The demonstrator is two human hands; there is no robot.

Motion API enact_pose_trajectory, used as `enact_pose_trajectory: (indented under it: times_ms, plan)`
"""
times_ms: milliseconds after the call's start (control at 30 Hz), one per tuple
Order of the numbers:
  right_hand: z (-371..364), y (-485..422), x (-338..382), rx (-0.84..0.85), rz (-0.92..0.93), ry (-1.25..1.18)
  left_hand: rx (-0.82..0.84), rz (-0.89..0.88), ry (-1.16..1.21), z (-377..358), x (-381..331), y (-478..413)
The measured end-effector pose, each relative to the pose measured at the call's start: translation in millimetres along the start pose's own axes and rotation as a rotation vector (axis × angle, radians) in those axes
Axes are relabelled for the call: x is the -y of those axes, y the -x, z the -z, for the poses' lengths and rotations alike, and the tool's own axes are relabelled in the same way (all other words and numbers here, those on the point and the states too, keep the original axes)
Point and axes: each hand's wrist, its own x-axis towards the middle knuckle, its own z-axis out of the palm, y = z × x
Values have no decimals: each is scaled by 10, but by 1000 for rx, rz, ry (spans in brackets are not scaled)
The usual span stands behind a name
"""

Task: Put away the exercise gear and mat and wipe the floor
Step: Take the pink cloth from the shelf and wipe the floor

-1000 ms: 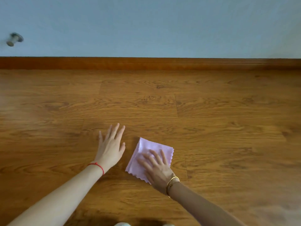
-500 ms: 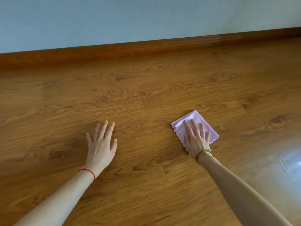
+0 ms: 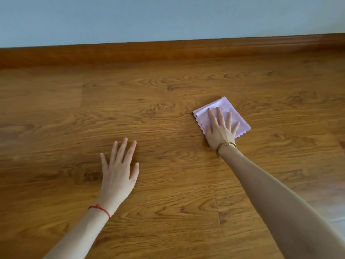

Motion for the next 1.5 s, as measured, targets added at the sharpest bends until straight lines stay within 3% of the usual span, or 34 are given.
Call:
enact_pose_trajectory:
  times_ms: [200,567,833,1133,1500]
  plan:
    - [-174,462,-22,14,281,62,23,38,21,-107,-253,-17]
    - [-513,1719,-526,-2,469,50,30,-111,56,-245,-1021,116]
    - [-316,2179,-1652,14,206,73,75,-255,27,-351,-1574,110]
    - [113,1575,-2246,16,-153,79,56,-208,29,-288,-1487,39]
    - [388,514,-1914,35,-130,52,46,-131,40,-191,-1396,-13]
